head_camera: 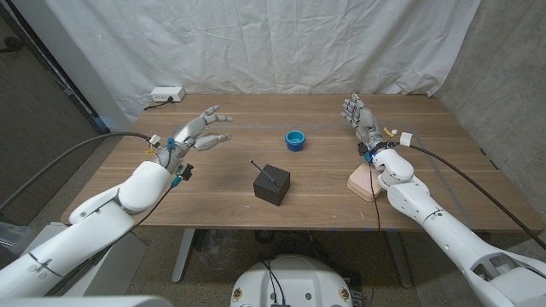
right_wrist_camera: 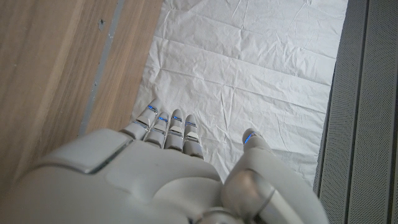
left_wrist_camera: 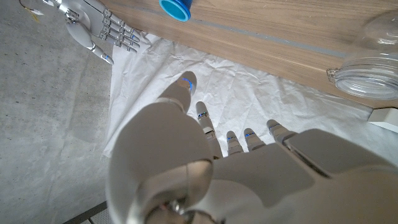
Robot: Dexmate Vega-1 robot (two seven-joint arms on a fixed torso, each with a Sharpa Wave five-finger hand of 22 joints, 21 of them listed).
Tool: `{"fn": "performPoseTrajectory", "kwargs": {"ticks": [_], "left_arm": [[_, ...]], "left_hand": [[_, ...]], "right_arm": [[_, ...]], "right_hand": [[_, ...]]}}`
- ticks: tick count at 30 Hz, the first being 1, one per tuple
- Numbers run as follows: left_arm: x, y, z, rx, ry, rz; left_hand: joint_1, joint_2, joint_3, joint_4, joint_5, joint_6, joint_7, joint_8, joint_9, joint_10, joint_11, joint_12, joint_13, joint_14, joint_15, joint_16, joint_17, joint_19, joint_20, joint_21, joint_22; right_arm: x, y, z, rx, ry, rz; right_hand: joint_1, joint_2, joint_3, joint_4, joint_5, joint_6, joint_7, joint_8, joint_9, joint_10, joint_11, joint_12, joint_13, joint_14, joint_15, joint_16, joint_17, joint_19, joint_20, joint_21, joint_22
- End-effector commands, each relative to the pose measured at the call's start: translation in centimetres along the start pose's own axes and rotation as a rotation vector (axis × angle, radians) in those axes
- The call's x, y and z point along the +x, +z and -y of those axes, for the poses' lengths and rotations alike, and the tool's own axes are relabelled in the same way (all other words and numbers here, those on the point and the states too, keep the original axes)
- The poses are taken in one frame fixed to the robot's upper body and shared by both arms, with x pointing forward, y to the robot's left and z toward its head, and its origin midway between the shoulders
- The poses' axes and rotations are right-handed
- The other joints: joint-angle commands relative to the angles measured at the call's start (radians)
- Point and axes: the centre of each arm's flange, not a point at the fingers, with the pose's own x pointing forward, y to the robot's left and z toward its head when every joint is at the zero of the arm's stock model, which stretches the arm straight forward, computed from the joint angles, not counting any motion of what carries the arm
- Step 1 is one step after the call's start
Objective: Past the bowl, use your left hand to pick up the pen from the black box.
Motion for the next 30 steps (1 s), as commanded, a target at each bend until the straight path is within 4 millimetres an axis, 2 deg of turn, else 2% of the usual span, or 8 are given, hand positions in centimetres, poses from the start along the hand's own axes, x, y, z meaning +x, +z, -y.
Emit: {"fn": "performPoseTrajectory", "kwargs": {"ticks": [1,12,30], "left_arm": [[0.2,1.4,0.1,0.121,-0.027,-0.034],[-0.8,2.8,-0.2,0.269,-0.015,-0.055],[-1.0,3.6,-0.3,0.326,-0.052,-0.028]], "left_hand": [[0.018,0.001,0.003,0.005,-0.004,0.015,-0.002,0.008,0.004,0.001,-0.006,0.005,0.003,-0.016,0.000,0.002,0.000,-0.002,0.003,0.005,0.001],[0.031,-0.003,-0.002,0.009,-0.011,0.026,-0.003,0.008,0.005,0.003,-0.009,0.005,0.003,-0.017,-0.001,0.002,0.000,-0.003,0.001,0.004,0.001],[0.046,-0.013,-0.015,0.016,-0.023,0.041,-0.024,0.007,0.006,0.008,-0.022,0.006,0.003,-0.016,-0.010,0.002,0.000,-0.004,0.001,0.002,0.002]], "right_arm": [[0.2,0.4,0.1,0.001,-0.001,0.003],[0.8,0.3,-0.2,0.006,0.008,-0.003],[0.9,0.7,-1.0,-0.005,0.013,-0.005]], "right_hand": [[0.000,0.011,0.002,-0.004,-0.004,0.006,-0.002,0.003,-0.001,0.003,0.000,-0.002,0.005,0.005,0.005,-0.001,0.006,0.008,0.000,-0.004,0.002],[0.000,0.012,0.001,-0.005,-0.004,0.006,0.000,0.003,-0.001,0.004,0.001,-0.003,0.005,0.007,0.006,0.000,0.006,0.009,0.000,-0.007,0.003],[0.000,0.014,-0.001,-0.006,-0.006,0.007,0.000,0.003,-0.001,0.005,0.002,-0.003,0.005,0.006,0.006,-0.001,0.006,0.011,0.001,-0.014,0.003]]}}
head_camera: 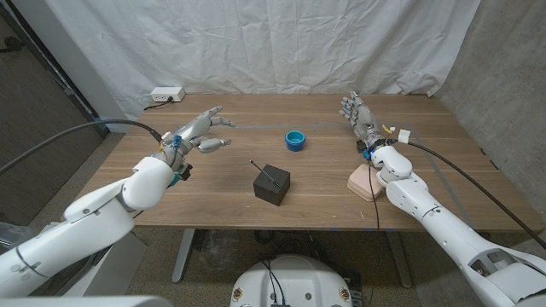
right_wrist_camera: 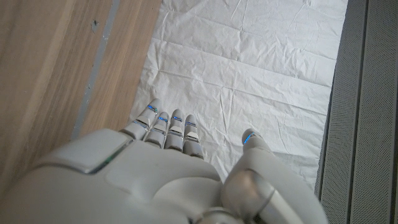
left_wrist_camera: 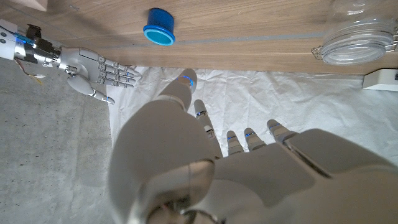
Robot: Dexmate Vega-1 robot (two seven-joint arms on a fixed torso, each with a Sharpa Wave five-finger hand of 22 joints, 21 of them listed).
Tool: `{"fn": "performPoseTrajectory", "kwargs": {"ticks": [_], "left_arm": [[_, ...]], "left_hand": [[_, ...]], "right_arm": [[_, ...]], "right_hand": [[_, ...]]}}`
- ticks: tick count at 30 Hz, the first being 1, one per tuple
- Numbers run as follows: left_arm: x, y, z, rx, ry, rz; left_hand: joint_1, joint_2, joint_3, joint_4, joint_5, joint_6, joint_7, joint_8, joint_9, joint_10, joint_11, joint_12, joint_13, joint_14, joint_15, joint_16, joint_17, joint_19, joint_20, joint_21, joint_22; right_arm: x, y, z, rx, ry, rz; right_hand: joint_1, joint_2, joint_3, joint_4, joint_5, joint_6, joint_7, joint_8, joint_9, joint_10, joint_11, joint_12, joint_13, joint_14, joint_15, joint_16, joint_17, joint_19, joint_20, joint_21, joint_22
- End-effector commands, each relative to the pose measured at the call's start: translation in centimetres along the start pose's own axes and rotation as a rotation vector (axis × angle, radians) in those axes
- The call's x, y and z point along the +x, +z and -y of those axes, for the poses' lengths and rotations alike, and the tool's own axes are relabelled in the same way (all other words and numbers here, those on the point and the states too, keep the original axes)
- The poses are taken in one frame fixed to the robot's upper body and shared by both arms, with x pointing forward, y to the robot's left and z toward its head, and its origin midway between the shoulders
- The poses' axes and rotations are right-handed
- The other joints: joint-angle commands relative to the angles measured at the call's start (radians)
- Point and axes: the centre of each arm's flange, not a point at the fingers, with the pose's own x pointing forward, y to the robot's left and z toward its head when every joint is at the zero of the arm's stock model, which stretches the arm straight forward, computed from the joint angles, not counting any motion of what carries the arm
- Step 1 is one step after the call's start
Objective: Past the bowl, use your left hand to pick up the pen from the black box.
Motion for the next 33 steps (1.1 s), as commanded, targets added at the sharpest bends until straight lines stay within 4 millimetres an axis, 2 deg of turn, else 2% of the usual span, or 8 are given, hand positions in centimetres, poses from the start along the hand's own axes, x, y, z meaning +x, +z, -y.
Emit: {"fn": "performPoseTrajectory", "kwargs": {"ticks": [1,22,33], "left_arm": [[-0.2,0.7,-0.2,0.062,-0.025,0.015],[-0.2,2.7,-0.3,0.153,-0.077,0.050],[0.4,4.0,0.1,0.240,-0.114,0.052]], "left_hand": [[0.015,0.000,-0.005,0.005,-0.003,0.013,-0.010,0.009,0.002,-0.001,-0.015,0.007,0.003,-0.015,-0.011,0.002,-0.001,-0.004,0.001,0.002,0.001],[0.030,-0.007,-0.019,0.010,-0.010,0.031,-0.025,0.009,0.003,0.000,-0.025,0.006,0.003,-0.018,-0.016,0.001,0.000,-0.005,0.000,0.001,0.002],[0.036,-0.008,-0.027,0.014,-0.013,0.025,-0.032,0.002,0.004,-0.002,-0.024,0.004,0.003,-0.022,-0.016,0.001,0.000,-0.006,0.002,0.001,0.002]], "right_arm": [[0.1,0.2,-0.5,-0.005,0.000,-0.001],[0.2,0.7,-0.6,0.011,0.005,0.014],[0.3,0.6,-0.8,0.039,0.009,0.020]], "right_hand": [[0.005,0.009,-0.001,-0.006,-0.001,0.007,0.000,0.004,-0.001,0.005,0.002,-0.003,0.005,0.006,0.006,-0.001,0.003,0.006,-0.004,-0.003,0.003],[0.003,0.009,-0.004,-0.007,-0.002,0.007,0.001,0.003,-0.001,0.005,0.003,-0.004,0.005,0.006,0.007,-0.001,0.003,0.008,-0.003,-0.011,0.003],[0.003,0.009,-0.005,-0.008,-0.003,0.007,0.000,0.003,-0.001,0.005,0.003,-0.004,0.005,0.006,0.008,-0.001,0.003,0.011,-0.003,-0.014,0.003]]}}
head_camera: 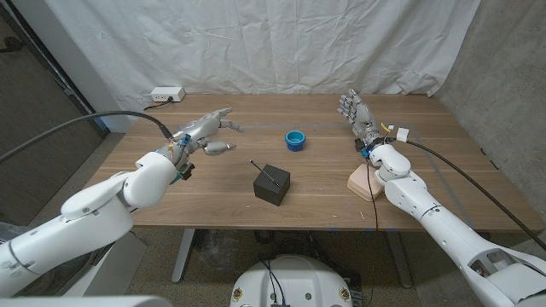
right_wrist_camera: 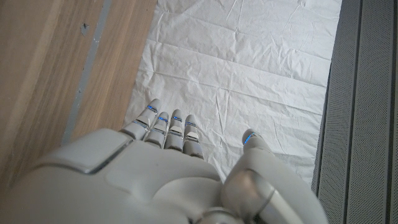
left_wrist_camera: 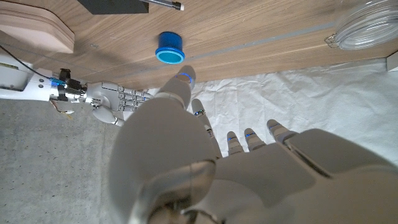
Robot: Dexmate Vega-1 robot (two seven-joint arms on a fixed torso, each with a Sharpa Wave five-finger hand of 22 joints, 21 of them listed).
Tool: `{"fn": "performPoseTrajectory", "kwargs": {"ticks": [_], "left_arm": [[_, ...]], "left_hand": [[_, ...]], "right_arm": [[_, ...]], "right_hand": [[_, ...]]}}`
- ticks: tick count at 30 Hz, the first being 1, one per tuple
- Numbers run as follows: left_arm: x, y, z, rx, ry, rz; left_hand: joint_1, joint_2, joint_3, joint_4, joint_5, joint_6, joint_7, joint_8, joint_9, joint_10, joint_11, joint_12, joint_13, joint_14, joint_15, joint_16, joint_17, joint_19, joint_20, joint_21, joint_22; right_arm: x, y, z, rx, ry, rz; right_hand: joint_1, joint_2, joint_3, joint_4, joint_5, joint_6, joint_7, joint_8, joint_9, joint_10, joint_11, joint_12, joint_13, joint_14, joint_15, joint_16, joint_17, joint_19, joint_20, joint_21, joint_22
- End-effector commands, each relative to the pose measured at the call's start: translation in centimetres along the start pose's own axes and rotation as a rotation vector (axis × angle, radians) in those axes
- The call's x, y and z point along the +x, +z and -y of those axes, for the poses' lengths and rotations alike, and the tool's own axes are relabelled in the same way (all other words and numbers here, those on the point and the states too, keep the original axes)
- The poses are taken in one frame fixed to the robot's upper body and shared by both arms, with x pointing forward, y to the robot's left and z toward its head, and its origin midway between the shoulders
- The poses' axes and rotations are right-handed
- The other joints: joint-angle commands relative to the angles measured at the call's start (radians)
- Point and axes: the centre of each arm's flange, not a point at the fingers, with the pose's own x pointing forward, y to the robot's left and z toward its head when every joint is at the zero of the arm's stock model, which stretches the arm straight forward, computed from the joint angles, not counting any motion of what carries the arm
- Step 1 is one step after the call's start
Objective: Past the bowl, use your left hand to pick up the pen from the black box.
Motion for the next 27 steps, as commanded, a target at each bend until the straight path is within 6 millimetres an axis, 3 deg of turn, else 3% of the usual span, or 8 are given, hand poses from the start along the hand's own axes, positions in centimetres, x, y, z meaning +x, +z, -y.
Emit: {"fn": "performPoseTrajectory", "kwargs": {"ticks": [1,16,27], "left_arm": [[0.7,1.8,0.0,0.098,-0.043,0.010],[0.0,3.8,-0.5,0.212,-0.082,-0.006],[-0.4,4.1,-0.5,0.238,-0.113,-0.022]], "left_hand": [[0.012,0.001,-0.008,0.001,-0.001,0.000,-0.006,-0.004,0.004,-0.008,-0.005,0.004,0.003,-0.023,-0.006,0.001,0.000,-0.006,0.001,0.001,0.002],[0.020,0.000,-0.018,0.004,-0.004,-0.004,-0.011,-0.012,0.006,-0.012,-0.005,0.002,0.003,-0.027,-0.009,0.000,0.000,-0.007,-0.001,0.000,0.002],[0.025,0.000,-0.024,0.006,-0.005,-0.008,-0.015,-0.016,0.006,-0.017,-0.009,0.001,0.003,-0.034,-0.010,-0.001,0.000,-0.009,-0.003,0.000,0.002]], "right_arm": [[0.1,0.0,-0.2,0.029,0.005,0.009],[0.6,0.3,-0.1,0.050,0.019,0.037],[0.8,0.9,0.3,0.046,0.017,0.038]], "right_hand": [[0.003,0.009,-0.001,-0.004,-0.003,0.007,0.000,0.003,-0.001,0.005,0.003,-0.004,0.005,0.007,0.008,-0.001,0.001,0.011,-0.003,-0.003,0.003],[0.005,0.009,-0.002,-0.007,-0.004,0.014,-0.002,0.005,-0.001,0.013,0.005,-0.002,0.005,0.010,0.005,0.000,0.001,0.017,-0.003,-0.008,0.003],[0.006,0.009,-0.003,-0.009,-0.004,0.017,-0.004,0.006,-0.001,0.014,0.004,-0.002,0.005,0.013,0.004,0.000,0.001,0.022,-0.002,-0.010,0.004]]}}
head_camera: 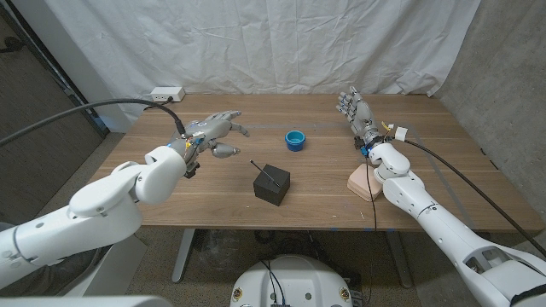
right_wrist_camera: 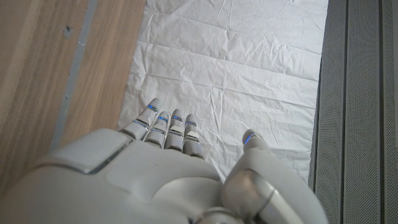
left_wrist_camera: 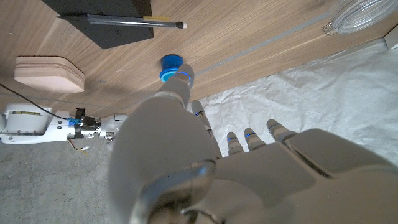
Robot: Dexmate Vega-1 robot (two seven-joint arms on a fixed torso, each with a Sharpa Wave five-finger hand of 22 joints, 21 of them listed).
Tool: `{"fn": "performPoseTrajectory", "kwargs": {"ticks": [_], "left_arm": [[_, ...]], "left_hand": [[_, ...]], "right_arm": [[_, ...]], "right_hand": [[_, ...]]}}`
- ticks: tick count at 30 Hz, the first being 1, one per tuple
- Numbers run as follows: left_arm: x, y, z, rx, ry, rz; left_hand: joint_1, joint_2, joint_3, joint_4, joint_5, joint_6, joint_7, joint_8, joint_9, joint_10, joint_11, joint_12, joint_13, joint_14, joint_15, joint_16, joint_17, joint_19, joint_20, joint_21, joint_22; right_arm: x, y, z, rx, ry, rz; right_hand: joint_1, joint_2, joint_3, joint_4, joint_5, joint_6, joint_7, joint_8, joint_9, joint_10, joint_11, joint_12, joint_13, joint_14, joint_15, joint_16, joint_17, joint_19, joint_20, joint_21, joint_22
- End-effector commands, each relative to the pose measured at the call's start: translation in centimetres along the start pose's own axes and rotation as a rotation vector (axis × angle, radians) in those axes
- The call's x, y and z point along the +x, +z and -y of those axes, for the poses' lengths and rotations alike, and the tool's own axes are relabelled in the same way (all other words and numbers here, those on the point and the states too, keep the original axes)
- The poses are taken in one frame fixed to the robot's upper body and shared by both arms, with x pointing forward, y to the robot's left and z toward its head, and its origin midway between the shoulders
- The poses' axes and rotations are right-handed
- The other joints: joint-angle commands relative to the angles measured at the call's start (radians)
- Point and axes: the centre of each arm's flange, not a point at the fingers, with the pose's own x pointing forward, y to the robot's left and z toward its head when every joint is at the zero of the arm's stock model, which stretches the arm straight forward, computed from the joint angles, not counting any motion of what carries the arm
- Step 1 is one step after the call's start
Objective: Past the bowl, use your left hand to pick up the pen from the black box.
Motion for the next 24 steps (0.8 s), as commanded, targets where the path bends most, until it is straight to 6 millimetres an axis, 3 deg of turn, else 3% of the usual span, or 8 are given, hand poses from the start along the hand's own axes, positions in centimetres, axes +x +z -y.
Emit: {"fn": "performPoseTrajectory", "kwargs": {"ticks": [1,10,24], "left_arm": [[-0.5,0.9,-0.4,0.052,-0.038,-0.007],[0.4,1.5,-0.2,0.103,-0.068,-0.003],[1.7,2.3,0.2,0.159,-0.119,0.018]], "left_hand": [[0.017,-0.001,-0.006,0.001,-0.001,0.000,-0.007,-0.005,0.002,-0.013,-0.004,0.000,0.003,-0.035,-0.009,-0.001,0.000,-0.009,-0.002,-0.001,0.002],[0.026,0.001,-0.011,0.002,-0.001,0.008,-0.002,-0.005,0.002,-0.004,-0.005,0.004,0.003,-0.029,-0.010,0.002,0.000,-0.006,0.001,0.001,0.002],[0.044,0.003,-0.018,0.000,-0.002,0.015,-0.051,-0.010,0.001,0.002,-0.020,0.006,0.003,-0.021,-0.016,0.004,-0.001,-0.003,0.001,0.002,0.002]], "right_arm": [[0.3,0.7,0.2,0.001,0.002,0.006],[0.1,1.1,0.5,0.014,-0.005,-0.001],[-0.3,1.0,0.5,0.026,-0.014,-0.008]], "right_hand": [[0.006,0.009,0.000,-0.007,-0.004,0.011,-0.004,0.006,-0.001,0.011,0.001,-0.002,0.005,0.007,-0.001,0.000,0.003,0.007,-0.002,-0.007,0.004],[0.007,0.010,-0.001,-0.008,-0.004,0.011,-0.003,0.006,-0.001,0.011,0.000,-0.002,0.005,0.008,0.000,0.000,0.003,0.009,-0.002,-0.011,0.004],[0.006,0.011,-0.002,-0.008,-0.005,0.013,-0.004,0.006,-0.001,0.011,0.001,-0.003,0.005,0.008,-0.001,0.000,0.004,0.011,-0.001,-0.016,0.004]]}}
